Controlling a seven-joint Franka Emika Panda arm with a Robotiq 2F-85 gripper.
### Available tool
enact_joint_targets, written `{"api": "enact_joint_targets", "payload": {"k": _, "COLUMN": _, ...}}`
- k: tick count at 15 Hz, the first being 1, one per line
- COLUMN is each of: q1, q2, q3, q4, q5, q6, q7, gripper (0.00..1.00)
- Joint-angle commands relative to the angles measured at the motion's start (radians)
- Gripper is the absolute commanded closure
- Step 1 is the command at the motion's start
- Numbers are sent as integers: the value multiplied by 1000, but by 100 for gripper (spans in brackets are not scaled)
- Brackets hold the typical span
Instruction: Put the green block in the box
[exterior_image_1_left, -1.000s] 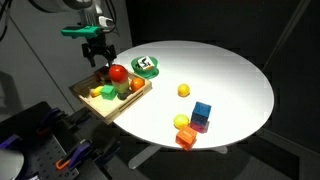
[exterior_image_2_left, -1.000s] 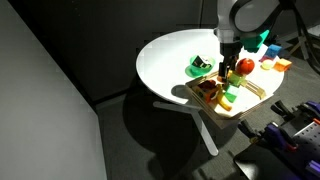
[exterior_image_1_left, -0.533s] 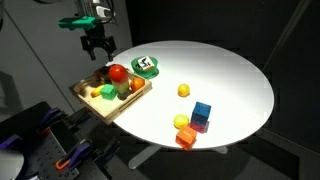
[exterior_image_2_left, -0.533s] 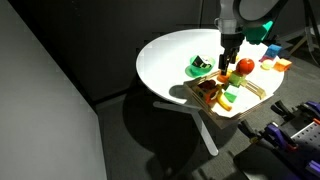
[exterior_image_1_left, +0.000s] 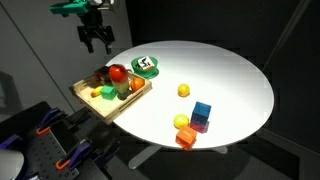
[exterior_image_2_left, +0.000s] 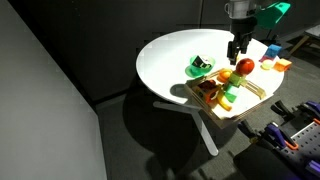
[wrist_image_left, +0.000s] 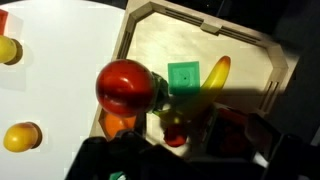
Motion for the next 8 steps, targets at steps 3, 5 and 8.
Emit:
{"api": "enact_joint_targets", "payload": {"k": 3, "q1": -17, "q2": -87, "q3": -8, "q4": -29, "q5": 8, "q6": -122, "q7": 53, "gripper": 0}}
{"api": "enact_joint_targets", "payload": {"k": 5, "q1": -21, "q2": -108, "q3": -9, "q4": -38, "q5": 10, "q6": -155, "q7": 60, "gripper": 0}}
{"api": "enact_joint_targets", "payload": {"k": 8, "q1": -24, "q2": -147, "q3": -13, "q4": -60, "q5": 15, "q6": -182, "q7": 69, "gripper": 0}}
